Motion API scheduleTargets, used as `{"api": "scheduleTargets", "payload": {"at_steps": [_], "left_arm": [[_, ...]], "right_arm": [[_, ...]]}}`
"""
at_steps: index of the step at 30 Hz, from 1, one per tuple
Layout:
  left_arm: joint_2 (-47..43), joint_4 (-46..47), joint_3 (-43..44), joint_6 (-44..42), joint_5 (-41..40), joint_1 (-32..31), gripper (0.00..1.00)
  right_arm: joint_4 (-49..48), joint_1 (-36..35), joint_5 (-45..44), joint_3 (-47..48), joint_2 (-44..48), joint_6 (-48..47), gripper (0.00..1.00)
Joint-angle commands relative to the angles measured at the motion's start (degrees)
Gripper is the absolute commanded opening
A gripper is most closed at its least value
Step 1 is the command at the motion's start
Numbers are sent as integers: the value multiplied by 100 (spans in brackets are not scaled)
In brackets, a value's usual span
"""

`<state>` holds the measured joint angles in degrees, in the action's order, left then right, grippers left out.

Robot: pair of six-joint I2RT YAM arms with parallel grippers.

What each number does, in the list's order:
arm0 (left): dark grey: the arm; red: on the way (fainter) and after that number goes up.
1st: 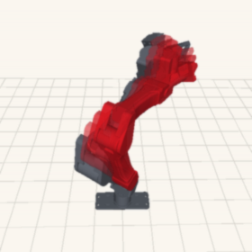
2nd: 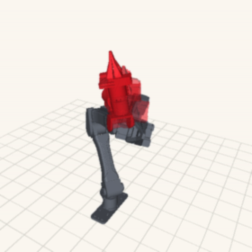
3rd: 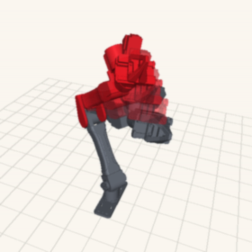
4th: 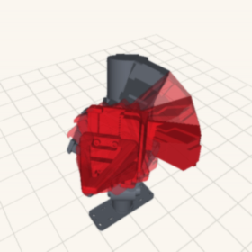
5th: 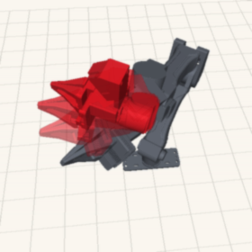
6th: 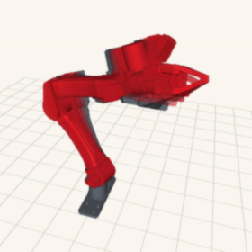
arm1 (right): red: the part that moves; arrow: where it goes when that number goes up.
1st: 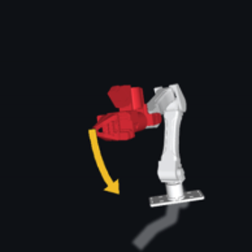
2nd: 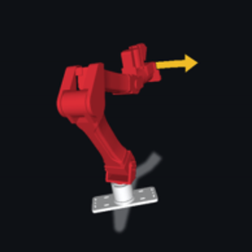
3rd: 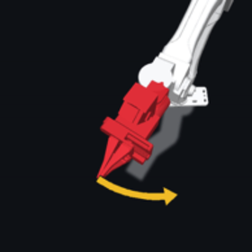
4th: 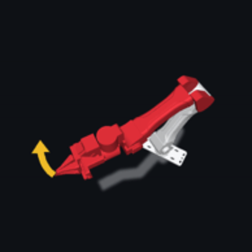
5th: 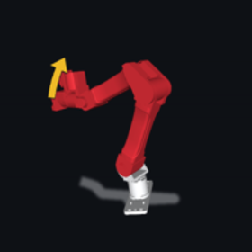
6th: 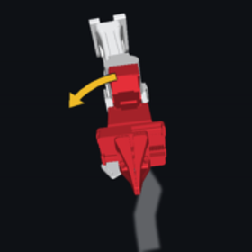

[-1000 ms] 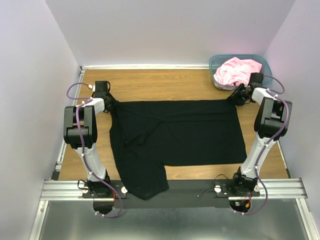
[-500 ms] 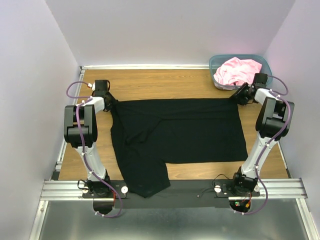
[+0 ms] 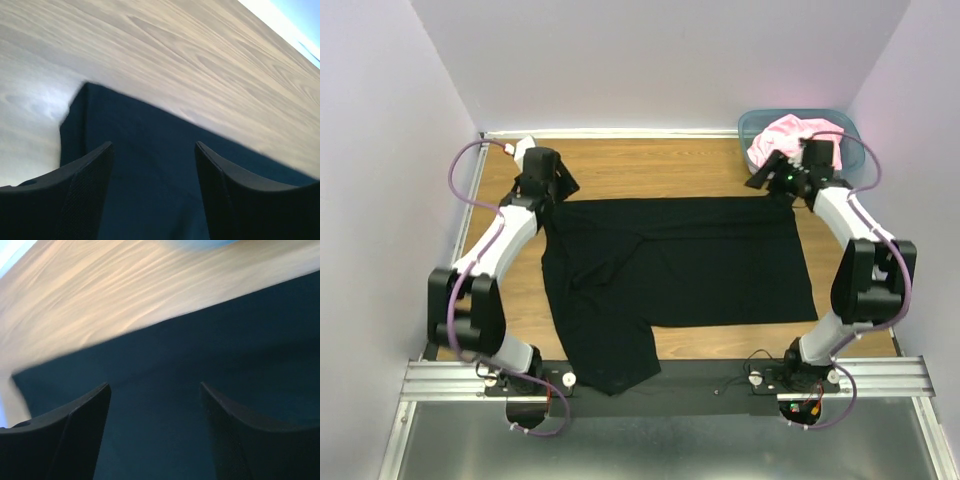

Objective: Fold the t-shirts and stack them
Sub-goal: Fold the tshirt

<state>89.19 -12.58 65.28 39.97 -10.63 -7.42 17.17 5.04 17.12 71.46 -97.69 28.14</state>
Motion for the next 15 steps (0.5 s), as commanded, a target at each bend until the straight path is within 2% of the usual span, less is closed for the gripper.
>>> {"api": "scheduleTargets", "payload": {"at_steps": [1, 4, 5, 7, 8, 11, 12, 15], "left_arm": [[-761, -701, -611, -269, -940, -713, 71], [-1175, -886, -1051, -401, -984, -1339, 65], [-1306, -1008, -1217, -445, -1063, -1889, 60], [-1395, -1158, -1307, -437, -1142, -2419, 54], [-1421, -1281, -1342, -437, -1186, -3005, 49], [-1334, -1422, -1316, -454, -1353, -3808, 40], [-1177, -1397, -1281, -498, -1319, -4228, 39], [-650, -1458, -1123, -542, -1441, -4749, 39]], "right_arm": [[67, -651, 282, -527, 443, 130, 80], [-55, -1056, 467, -817, 663, 288, 79], [-73, -1301, 432, -1009, 777, 349, 79], [-135, -1435, 397, -1213, 892, 446, 79], [-170, -1462, 388, -1466, 1005, 508, 79], [-214, -1462, 239, -1740, 1181, 578, 79], [-214, -1462, 230, -1837, 1269, 544, 79], [-214, -1462, 230, -1986, 1419, 517, 79]]}}
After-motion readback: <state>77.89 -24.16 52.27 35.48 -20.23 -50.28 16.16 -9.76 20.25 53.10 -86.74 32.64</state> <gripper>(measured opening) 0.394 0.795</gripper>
